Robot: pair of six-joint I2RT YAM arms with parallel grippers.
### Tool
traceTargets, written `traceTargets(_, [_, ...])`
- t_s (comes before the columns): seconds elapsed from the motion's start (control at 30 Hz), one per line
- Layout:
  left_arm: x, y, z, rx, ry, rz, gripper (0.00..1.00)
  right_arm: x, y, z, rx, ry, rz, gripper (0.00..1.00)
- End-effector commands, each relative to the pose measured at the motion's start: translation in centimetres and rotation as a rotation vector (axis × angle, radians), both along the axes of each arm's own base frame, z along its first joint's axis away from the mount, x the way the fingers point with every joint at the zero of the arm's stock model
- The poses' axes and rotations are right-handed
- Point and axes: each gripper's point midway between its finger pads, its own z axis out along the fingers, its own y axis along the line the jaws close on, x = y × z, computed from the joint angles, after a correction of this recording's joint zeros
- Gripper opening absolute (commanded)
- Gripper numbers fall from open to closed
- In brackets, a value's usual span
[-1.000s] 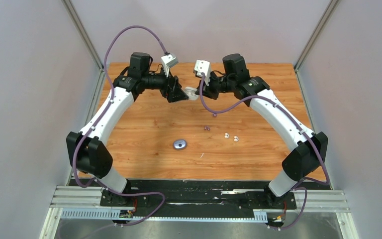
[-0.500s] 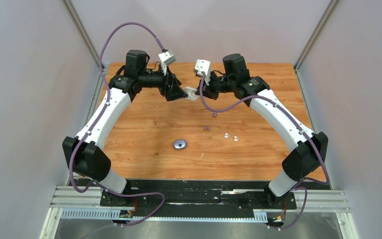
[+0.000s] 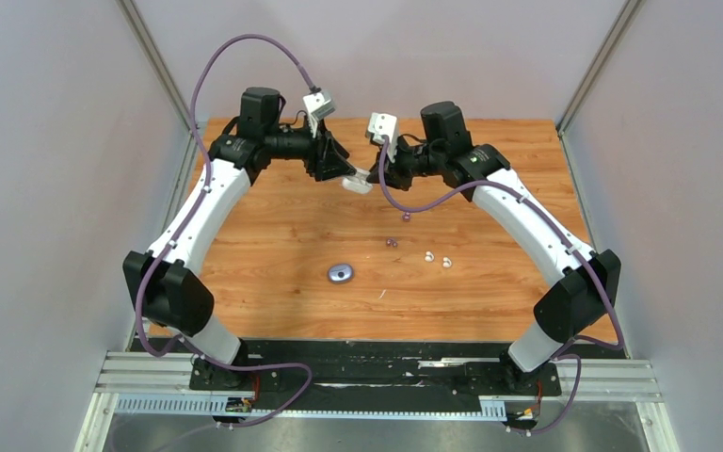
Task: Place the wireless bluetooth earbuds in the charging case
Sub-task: Adjust the charging case.
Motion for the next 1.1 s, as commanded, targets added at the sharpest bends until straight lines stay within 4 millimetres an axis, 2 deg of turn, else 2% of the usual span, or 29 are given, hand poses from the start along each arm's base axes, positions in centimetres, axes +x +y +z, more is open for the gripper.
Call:
traceTargets(0.0, [-0.6,-0.3,1.3,0.023,-0.101,-0.081,0.60,-1.0,1.0,2.8,0.061,-0.020,0.062,0.00])
traceTargets(0.47, [-1.8,-0.8,-0.1,0.158,-0.153,-0.220,0.44,-1.1,1.5,3.4,0.051,-0.067,0.087,0.00])
traceTargets(0.6, [-1.7,-0.7,-0.3,0.176,-0.152,-0.227,0.33,-1.1,1.6,3.4,0.048,-0.074,0.088,0.00])
traceTargets(0.67, [-1.7,-0.8,-0.2,0.172,-0.154,-0.229,0.21,-1.1,1.7,3.3,0.046,-0.073,0.087,0.00])
traceTargets(0.7, [-1.8,-0.8,-0.2,0.170,-0.155,-0.229,0.11,-1.0,1.6,3.2,0.044,-0.075,0.085,0.00])
traceTargets(0.73, [-1.7,-0.8,-0.2,0.168,-0.157,-0.227,0.07,-1.0,1.6,3.2,0.044,-0.076,0.082,0.00])
traceTargets(0.77, [-1.8,-0.8,-0.1,0.166,-0.163,-0.225,0.01,-0.9,1.6,3.2,0.043,-0.076,0.077,0.03])
traceTargets(0.8, [-1.7,-0.8,-0.2,0.164,-0.161,-0.219,0.00,-0.7,1.5,3.2,0.043,-0.074,0.066,0.06])
traceTargets(0.97, [-1.5,-0.5,-0.4,0.149,-0.181,-0.150,0.00,0.0,0.4,4.4,0.065,-0.069,-0.023,0.38])
traceTargets(1.0, [-1.1,-0.7,0.1,0.130,-0.202,-0.128,0.00,0.2,0.0,4.9,0.081,-0.052,-0.049,0.43])
traceTargets(1.03, [-1.4,-0.4,-0.3,0.131,-0.199,-0.108,0.00,0.4,-0.6,5.5,0.105,-0.023,-0.077,0.47])
traceTargets(1.07, [-1.2,-0.3,1.1,0.104,-0.246,-0.071,0.00,0.6,-1.2,6.2,0.139,0.021,-0.103,0.50])
